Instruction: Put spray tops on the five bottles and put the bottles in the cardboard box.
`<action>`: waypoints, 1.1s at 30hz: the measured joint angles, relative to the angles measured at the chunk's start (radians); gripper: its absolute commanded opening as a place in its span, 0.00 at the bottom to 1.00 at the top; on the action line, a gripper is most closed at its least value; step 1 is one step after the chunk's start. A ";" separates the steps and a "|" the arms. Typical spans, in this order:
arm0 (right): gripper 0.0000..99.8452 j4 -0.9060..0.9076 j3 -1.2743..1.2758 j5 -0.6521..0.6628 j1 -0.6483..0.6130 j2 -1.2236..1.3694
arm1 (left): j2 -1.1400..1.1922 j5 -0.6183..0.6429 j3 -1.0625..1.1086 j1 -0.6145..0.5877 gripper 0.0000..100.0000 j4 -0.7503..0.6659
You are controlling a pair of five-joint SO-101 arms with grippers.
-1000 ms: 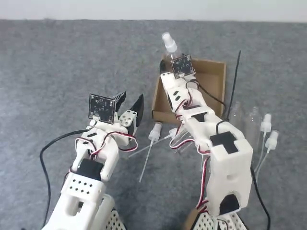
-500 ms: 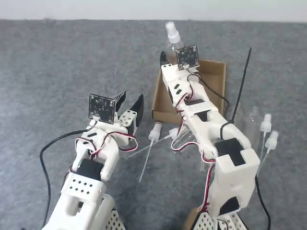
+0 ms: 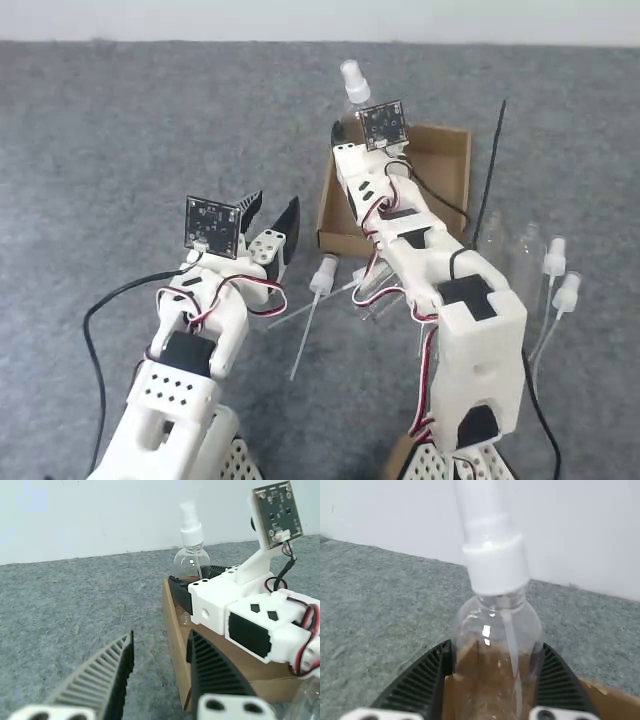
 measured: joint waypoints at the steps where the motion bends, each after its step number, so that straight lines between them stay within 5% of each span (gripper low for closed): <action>1: 0.17 0.000 0.000 0.000 0.000 0.000 | 0.000 0.000 0.000 0.000 0.15 0.000; 25: 0.18 0.000 -0.002 0.000 0.000 0.000 | 0.000 0.000 0.000 0.000 0.15 0.000; 33: 0.27 0.000 -0.002 0.000 0.000 0.000 | 0.000 0.000 0.000 0.000 0.15 0.000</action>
